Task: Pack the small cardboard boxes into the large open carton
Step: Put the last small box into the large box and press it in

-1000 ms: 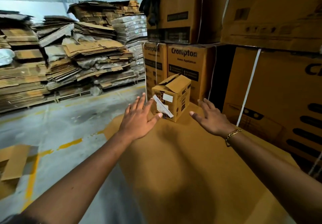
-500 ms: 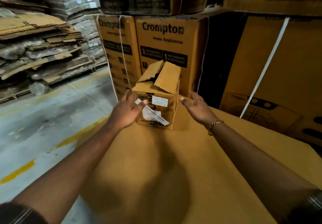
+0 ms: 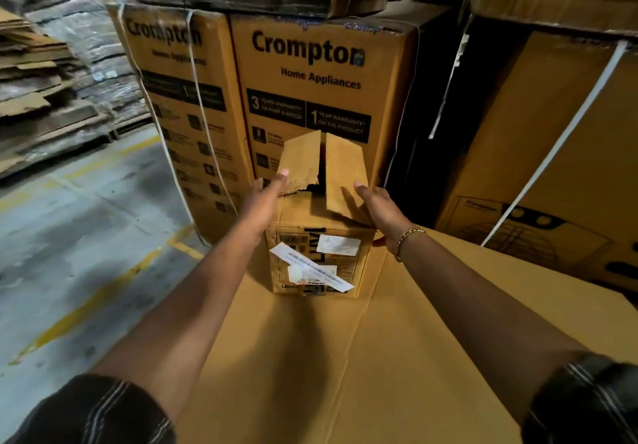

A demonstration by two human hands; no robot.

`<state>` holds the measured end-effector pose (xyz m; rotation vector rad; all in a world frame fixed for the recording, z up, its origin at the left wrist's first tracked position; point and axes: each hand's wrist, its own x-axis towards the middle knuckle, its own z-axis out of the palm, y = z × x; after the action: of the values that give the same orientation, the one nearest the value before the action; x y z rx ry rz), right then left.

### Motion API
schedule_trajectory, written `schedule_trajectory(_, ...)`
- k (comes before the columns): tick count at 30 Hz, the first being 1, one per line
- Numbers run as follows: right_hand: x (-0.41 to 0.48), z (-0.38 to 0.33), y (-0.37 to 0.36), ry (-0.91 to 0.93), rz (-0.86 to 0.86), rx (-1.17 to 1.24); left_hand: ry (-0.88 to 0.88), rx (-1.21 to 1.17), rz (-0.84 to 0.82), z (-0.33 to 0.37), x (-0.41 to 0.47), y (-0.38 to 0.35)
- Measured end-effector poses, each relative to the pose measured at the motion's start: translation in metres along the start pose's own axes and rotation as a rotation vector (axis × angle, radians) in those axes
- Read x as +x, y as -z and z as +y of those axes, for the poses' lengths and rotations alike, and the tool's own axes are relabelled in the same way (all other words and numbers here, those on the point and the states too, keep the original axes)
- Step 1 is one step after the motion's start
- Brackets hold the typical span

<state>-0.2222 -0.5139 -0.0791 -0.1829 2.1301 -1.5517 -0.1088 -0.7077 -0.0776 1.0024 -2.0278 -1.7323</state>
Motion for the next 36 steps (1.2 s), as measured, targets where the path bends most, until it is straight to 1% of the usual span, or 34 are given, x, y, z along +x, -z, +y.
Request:
schedule_trajectory(2, 0.01, -0.001, -0.007, -0.057, -0.011, 0.048, 0.101, -0.037, -0.088, 0.002, 0.011, -0.003)
schedule_trajectory(5, 0.016, 0.001, -0.016, -0.119, -0.005, 0.116, 0.187, -0.039, -0.118, -0.006, 0.023, -0.01)
schedule_trajectory(8, 0.021, 0.005, -0.019, -0.163, 0.019, 0.183, 0.218, -0.079, -0.155, -0.011, 0.03, -0.012)
schedule_trajectory(13, 0.03, 0.01, -0.026, -0.156, 0.067, 0.197, 0.237, -0.028, -0.126, -0.012, 0.03, -0.008)
schedule_trajectory(15, 0.026, 0.01, -0.026, -0.138, 0.056, 0.233, 0.222, -0.053, -0.121, -0.012, 0.025, -0.007)
schedule_trajectory(18, 0.01, 0.013, -0.017, -0.066, 0.052, 0.259, 0.152, -0.138, -0.098, -0.008, 0.006, -0.013)
schedule_trajectory(22, -0.022, 0.014, 0.011, 0.052, 0.088, 0.211, 0.083, -0.159, -0.045, -0.004, -0.025, -0.03)
schedule_trajectory(24, -0.041, 0.012, 0.032, 0.116, 0.11, 0.184, 0.033, -0.2, -0.047, 0.0, -0.043, -0.043)
schedule_trajectory(26, -0.052, 0.011, 0.045, 0.143, 0.115, 0.183, -0.025, -0.246, -0.05, 0.004, -0.055, -0.048)
schedule_trajectory(28, -0.088, 0.018, 0.084, 0.168, 0.155, 0.203, -0.067, -0.242, -0.127, 0.016, -0.091, -0.073)
schedule_trajectory(30, -0.105, 0.019, 0.1, 0.157, 0.175, 0.193, -0.1, -0.245, -0.153, 0.016, -0.104, -0.084)
schedule_trajectory(32, -0.14, 0.028, 0.134, 0.158, 0.217, 0.202, -0.109, -0.238, -0.22, 0.022, -0.139, -0.108)
schedule_trajectory(36, -0.218, 0.053, 0.204, 0.14, 0.312, 0.183, -0.142, -0.203, -0.268, 0.032, -0.218, -0.157)
